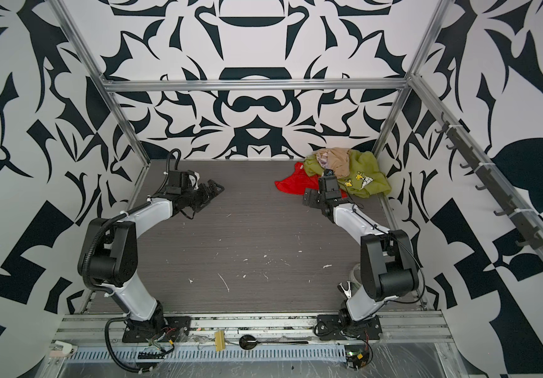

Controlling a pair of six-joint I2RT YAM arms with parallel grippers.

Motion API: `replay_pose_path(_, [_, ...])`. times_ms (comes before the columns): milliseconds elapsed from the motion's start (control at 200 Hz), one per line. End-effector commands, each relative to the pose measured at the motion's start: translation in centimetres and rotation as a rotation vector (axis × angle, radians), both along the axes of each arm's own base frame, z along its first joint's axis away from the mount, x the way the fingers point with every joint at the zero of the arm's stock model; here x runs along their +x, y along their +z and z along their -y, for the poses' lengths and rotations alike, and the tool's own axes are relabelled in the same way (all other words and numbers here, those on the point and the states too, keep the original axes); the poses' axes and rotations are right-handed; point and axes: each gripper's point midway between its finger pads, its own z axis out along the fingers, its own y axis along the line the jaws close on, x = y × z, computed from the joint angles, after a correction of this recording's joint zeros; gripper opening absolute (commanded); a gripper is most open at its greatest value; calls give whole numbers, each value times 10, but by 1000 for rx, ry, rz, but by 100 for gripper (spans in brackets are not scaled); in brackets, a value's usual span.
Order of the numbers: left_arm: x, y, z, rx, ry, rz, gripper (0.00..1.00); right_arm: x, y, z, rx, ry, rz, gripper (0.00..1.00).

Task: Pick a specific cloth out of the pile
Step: 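Reach the right gripper toward the red cloth while the left arm moves forward, then lower the right gripper onto the red cloth edge and close it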

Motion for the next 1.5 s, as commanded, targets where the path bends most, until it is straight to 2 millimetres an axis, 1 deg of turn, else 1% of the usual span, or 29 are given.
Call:
replay_pose_path(0, [1,10,16,-34,-31,-4,100,4,19,8,-132,-85,-22,100])
replay_pose_path(100, [2,10,22,-27,-43,3,100,14,23,-4,-153,-61,-55,100])
replay_pose_path(165, [3,12,30,-29,-63,9,100,21,22,-21,-112,-2,-76,100])
replay_pose_path(225, [4,12,40,-36,-92,13,100,27,20,-36,-60,50,-89,99])
replay_pose_path(245, [5,12,44,-40,-100,14,100,28,18,-45,-25,76,-96,99])
replay_pose_path(320, [8,10,56,-52,-125,11,100,37,19,-60,20,98,-94,99])
replay_pose_path(425, [14,11,76,-64,-163,15,100,46,16,-79,41,133,-112,98])
replay_pose_path(495, [16,9,85,-71,-184,14,100,50,11,-86,60,138,-138,97])
replay_pose_path(565, [17,9,91,-79,-198,12,100,53,5,-89,78,123,-160,94])
replay_pose_path(600, [17,8,93,-80,-203,8,100,56,4,-90,78,122,-164,85])
replay_pose_path(640, [17,7,95,-83,-208,5,100,58,0,-89,66,103,-170,82])
replay_pose_path(720, [15,7,98,-99,-228,0,100,62,-4,-89,35,87,-183,81])
replay_pose_path(825, [13,7,99,-105,-242,1,100,71,-5,-89,-7,64,-191,81])
replay_pose_path(870, [11,6,99,-104,-245,3,100,75,-4,-91,-10,55,-187,81])
replay_pose_path(890, [11,5,99,-102,-246,2,100,78,-2,-86,-38,20,-174,81])
replay_pose_path(940, [11,5,98,-99,-248,5,100,84,0,-82,-59,-29,-153,81])
replay_pose_path(1000, [9,5,98,-98,-251,5,100,92,7,-77,-97,-98,-103,76])
replay_pose_path(1060, [8,5,98,-99,-254,5,100,96,15,-70,-116,-208,-65,73])
replay_pose_path(1115, [8,6,98,-101,-257,6,100,97,17,-69,-91,-283,-57,73])
replay_pose_path(1205, [7,7,99,-101,-261,8,100,102,19,-75,-25,-363,-56,74])
replay_pose_path(1300, [5,4,98,-101,-262,1,100,108,23,-81,14,-420,-52,78])
replay_pose_path(1370, [3,3,99,-104,-266,-3,100,110,20,-91,76,-435,-85,79])
replay_pose_path(1495, [1,1,99,-112,-269,-8,100,112,12,-94,103,-478,-119,80])
